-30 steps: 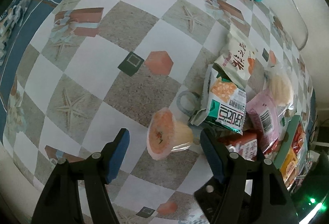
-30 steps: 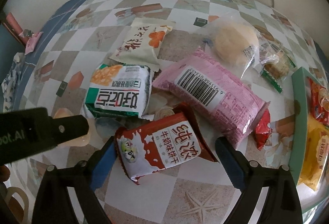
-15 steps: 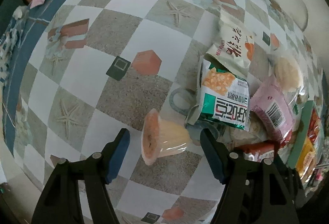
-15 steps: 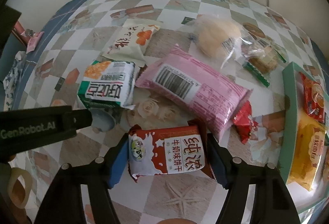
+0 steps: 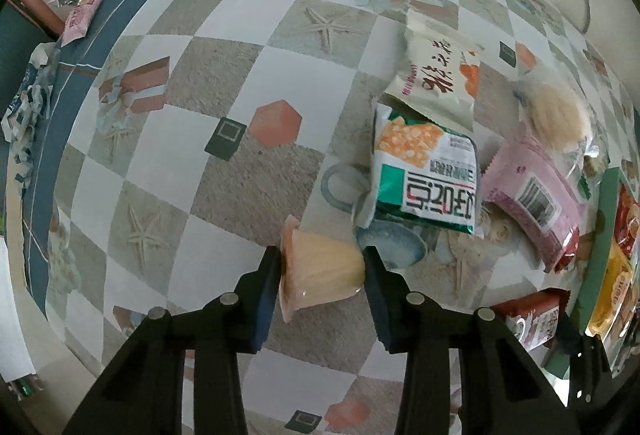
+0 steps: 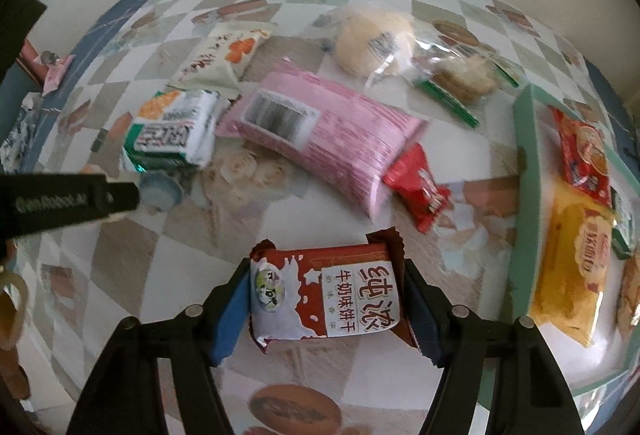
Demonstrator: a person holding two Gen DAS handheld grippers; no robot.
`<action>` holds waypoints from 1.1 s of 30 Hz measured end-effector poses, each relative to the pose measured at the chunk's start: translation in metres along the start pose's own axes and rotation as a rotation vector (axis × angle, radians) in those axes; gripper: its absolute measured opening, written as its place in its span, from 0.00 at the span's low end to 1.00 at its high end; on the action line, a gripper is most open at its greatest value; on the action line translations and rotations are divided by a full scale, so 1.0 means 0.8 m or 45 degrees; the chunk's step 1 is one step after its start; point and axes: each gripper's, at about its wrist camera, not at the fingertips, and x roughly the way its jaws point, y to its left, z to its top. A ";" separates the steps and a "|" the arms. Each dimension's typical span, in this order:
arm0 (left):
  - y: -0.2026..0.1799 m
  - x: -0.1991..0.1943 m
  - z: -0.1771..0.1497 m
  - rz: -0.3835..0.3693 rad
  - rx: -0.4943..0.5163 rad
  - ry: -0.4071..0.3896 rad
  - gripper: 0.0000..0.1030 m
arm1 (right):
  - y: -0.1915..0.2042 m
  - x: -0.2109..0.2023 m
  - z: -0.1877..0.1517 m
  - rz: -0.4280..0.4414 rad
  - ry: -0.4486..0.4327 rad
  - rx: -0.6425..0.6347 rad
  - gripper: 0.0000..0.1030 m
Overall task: Organize snacks
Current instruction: 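Carry the jelly cup with left tool while right tool carries biscuit bag over the tray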
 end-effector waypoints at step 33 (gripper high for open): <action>-0.112 -0.082 -0.124 0.007 0.059 -0.155 0.39 | -0.110 -0.101 -0.045 -0.022 -0.149 0.252 0.66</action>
